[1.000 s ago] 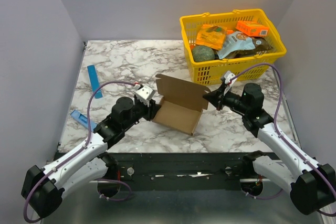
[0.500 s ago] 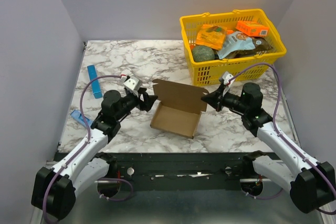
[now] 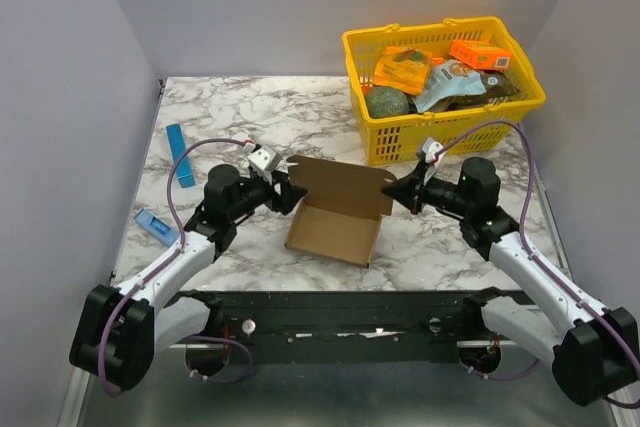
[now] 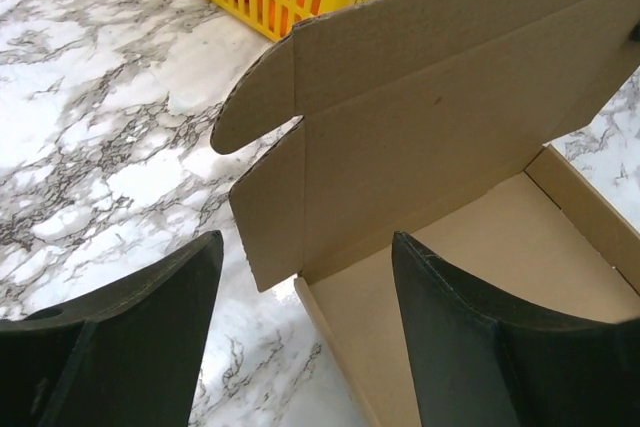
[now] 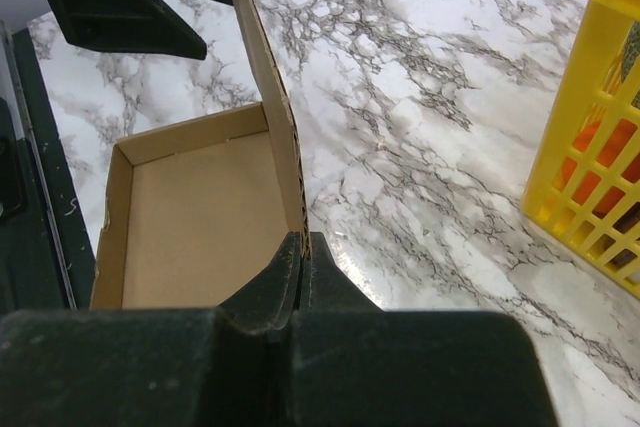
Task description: Fold the paper box
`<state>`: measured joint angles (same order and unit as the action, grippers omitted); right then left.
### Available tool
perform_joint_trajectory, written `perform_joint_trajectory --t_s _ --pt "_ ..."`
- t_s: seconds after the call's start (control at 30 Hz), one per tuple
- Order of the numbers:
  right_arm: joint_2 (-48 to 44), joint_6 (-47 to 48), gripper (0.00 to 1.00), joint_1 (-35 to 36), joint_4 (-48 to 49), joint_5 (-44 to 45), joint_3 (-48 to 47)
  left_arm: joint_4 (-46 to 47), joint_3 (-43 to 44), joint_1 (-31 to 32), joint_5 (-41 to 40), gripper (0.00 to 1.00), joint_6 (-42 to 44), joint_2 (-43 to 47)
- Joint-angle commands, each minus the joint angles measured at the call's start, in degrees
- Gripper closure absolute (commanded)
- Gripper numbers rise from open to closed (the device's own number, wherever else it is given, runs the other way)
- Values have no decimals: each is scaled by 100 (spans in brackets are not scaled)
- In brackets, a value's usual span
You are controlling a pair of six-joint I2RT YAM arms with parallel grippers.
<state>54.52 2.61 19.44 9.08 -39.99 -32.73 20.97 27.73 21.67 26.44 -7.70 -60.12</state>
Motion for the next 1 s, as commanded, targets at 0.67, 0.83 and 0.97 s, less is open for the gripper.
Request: perform_joint_trajectory --t_s 0.67,0.83,0.97 --pt "190 55 99 25 -117 131 -260 592 225 -67 503 90 -328 -483" --pt "155 -6 99 95 23 763 -121 610 163 179 -6 100 -399 -545" --pt "85 -24 99 419 410 1615 73 785 -47 530 -778 100 -302 -431"
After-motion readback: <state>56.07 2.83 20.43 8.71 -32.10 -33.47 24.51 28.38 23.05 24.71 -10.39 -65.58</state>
